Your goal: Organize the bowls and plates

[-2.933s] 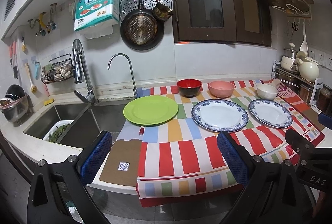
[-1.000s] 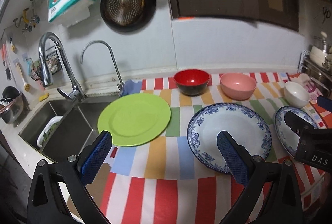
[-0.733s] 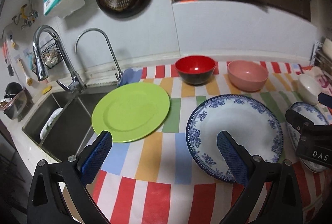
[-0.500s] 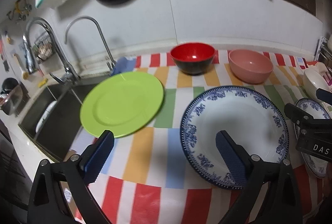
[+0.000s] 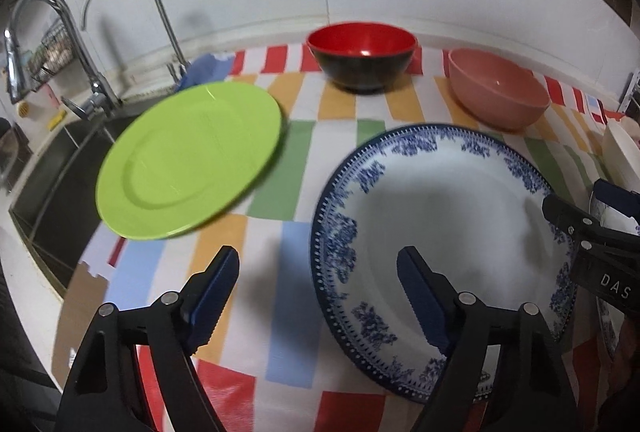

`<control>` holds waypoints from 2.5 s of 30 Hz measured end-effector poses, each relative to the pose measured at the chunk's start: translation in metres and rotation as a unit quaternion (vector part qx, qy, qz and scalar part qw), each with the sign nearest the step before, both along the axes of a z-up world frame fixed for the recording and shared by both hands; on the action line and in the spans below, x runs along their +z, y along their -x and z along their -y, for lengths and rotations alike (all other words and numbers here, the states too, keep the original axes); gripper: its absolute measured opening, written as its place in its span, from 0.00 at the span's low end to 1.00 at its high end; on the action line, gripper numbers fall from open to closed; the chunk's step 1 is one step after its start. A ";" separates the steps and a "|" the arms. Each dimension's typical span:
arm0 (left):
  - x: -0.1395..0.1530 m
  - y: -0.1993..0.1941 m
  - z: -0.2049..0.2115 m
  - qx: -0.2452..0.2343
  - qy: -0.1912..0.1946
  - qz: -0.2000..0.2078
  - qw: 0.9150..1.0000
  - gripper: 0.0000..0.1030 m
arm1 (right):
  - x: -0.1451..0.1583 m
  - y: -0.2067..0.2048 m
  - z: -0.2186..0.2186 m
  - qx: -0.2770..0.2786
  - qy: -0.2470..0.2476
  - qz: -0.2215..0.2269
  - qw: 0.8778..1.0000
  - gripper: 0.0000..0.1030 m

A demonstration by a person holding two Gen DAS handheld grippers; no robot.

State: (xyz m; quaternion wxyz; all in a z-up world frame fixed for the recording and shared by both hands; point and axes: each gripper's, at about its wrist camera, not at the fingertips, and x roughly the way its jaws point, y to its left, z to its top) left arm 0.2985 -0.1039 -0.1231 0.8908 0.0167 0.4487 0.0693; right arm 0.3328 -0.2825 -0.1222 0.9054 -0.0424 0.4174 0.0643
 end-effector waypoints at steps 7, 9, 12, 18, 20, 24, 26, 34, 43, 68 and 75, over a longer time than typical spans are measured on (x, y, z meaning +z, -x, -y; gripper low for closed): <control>-0.011 -0.011 0.000 -0.003 0.015 -0.018 1.000 0.69 | -0.012 -0.010 0.006 -0.006 -0.009 -0.017 1.000 0.73; -0.012 -0.013 -0.002 -0.002 0.018 -0.021 1.000 0.67 | -0.015 -0.012 0.006 -0.005 -0.014 -0.025 1.000 0.69; -0.015 -0.016 -0.005 0.000 0.024 -0.027 0.999 0.61 | -0.020 -0.014 0.004 -0.001 -0.017 -0.031 0.999 0.64; -0.018 -0.018 -0.007 -0.004 0.038 -0.038 0.999 0.57 | -0.025 -0.015 -0.001 0.005 -0.013 -0.038 0.999 0.54; -0.019 -0.018 -0.007 -0.006 0.042 -0.040 0.998 0.55 | -0.026 -0.016 -0.002 0.004 -0.012 -0.039 0.999 0.51; -0.019 -0.020 -0.008 -0.011 0.053 -0.042 0.998 0.47 | -0.029 -0.017 -0.002 0.000 -0.015 -0.046 0.999 0.44; -0.019 -0.022 -0.008 -0.015 0.058 -0.043 0.997 0.39 | -0.029 -0.017 -0.002 0.001 -0.015 -0.047 0.999 0.40; -0.017 -0.024 -0.008 -0.006 0.048 -0.043 0.998 0.36 | -0.028 -0.018 -0.003 -0.006 -0.016 -0.054 0.998 0.36; -0.008 -0.010 -0.018 -0.017 0.049 -0.032 0.998 0.36 | -0.020 -0.006 -0.011 -0.016 -0.014 -0.052 0.998 0.36; 0.017 0.061 -0.092 -0.049 0.039 -0.029 0.998 0.36 | 0.022 0.070 -0.076 -0.049 -0.012 -0.049 0.998 0.36; 0.010 0.072 -0.105 -0.056 0.029 -0.044 0.997 0.36 | 0.016 0.089 -0.095 -0.053 -0.016 -0.063 0.996 0.36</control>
